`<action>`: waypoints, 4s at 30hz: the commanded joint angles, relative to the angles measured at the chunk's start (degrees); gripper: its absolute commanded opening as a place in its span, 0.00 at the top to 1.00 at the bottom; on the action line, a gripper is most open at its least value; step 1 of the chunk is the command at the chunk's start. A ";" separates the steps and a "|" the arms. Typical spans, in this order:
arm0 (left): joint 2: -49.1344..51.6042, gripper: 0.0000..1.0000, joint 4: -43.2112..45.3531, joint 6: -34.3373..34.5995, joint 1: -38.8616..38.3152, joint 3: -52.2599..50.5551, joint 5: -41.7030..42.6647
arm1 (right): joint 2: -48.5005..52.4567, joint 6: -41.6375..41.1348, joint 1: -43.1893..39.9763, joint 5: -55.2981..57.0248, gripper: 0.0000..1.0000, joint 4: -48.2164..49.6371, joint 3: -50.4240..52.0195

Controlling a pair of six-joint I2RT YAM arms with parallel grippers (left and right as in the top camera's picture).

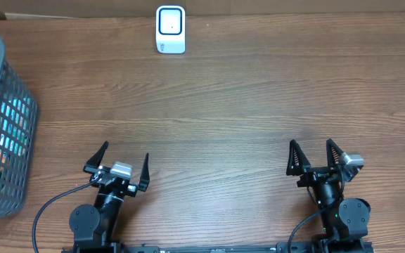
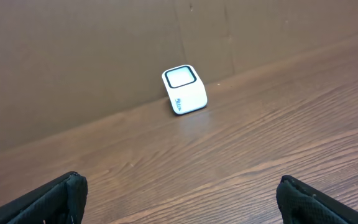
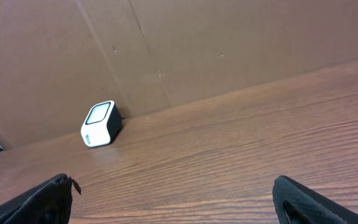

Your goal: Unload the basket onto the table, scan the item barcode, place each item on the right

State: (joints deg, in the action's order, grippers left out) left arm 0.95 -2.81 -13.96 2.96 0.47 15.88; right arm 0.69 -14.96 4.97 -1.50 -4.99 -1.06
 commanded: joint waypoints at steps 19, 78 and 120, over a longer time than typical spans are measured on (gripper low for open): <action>-0.66 0.01 2.80 11.52 -0.70 1.18 -0.37 | -0.52 -0.02 0.37 -0.09 0.00 0.37 0.61; 75.76 0.00 -68.96 28.52 18.56 106.90 -8.04 | -0.52 -0.02 0.37 -0.09 0.00 0.35 0.61; 104.69 0.00 -77.48 35.80 53.37 104.30 -20.65 | -0.46 -0.02 0.37 -0.09 0.00 0.35 0.61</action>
State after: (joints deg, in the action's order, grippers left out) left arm 104.14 -80.16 23.35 55.99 106.32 -1.52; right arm 0.58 -14.98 5.02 -1.50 -5.02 -1.06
